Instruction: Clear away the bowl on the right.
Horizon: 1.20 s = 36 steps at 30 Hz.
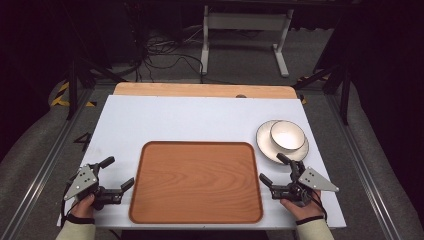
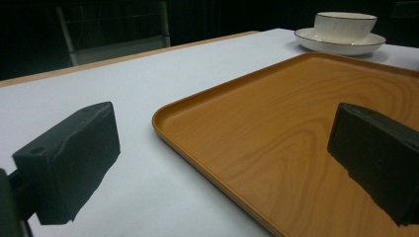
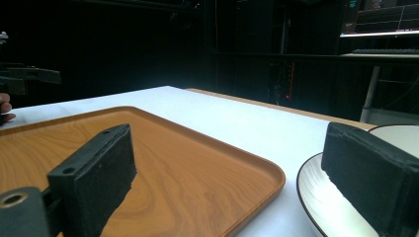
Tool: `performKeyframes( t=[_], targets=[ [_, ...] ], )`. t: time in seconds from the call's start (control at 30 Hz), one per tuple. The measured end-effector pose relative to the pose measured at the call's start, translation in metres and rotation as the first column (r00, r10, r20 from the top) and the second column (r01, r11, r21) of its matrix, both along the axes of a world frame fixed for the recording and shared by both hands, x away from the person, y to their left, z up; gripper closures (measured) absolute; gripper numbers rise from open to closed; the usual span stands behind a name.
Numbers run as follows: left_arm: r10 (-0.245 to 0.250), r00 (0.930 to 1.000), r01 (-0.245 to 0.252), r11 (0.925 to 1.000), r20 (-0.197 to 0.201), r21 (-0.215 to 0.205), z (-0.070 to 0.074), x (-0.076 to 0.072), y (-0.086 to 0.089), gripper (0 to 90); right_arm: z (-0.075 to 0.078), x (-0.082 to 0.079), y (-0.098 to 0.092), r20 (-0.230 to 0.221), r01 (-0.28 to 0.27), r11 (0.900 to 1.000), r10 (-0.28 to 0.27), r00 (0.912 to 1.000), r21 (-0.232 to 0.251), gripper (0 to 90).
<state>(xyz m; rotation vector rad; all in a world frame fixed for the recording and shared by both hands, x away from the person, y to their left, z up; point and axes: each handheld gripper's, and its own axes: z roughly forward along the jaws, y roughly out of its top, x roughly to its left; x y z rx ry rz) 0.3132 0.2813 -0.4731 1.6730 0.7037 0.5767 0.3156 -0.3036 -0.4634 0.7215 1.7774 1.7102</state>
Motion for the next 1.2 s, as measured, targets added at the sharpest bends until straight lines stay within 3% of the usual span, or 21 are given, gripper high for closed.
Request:
performKeyframes(
  t=[0.77, 1.0, 1.2],
  targets=[
    [0.005, 0.9999, -0.005, 1.0000, -0.010, 0.003, 0.0003, 0.0009, 0.0000, 0.3, 0.0009, 0.0017, 0.0013, -0.017, 0.002, 1.000, -0.002, 0.9998, -0.012, 5.1],
    [0.012, 0.9999, -0.012, 0.9999, 0.006, -0.006, -0.0001, -0.0008, 0.0005, 0.3, 0.0014, 0.0024, 0.0017, -0.025, 0.007, 1.000, -0.007, 0.9997, -0.014, 13.9],
    [0.013, 0.9999, -0.013, 0.9999, -0.003, -0.008, 0.0000, -0.0001, 0.0006, 0.3, 0.0017, 0.0017, 0.0013, -0.022, 0.016, 1.000, -0.016, 0.9996, -0.013, 19.9]
  ],
)
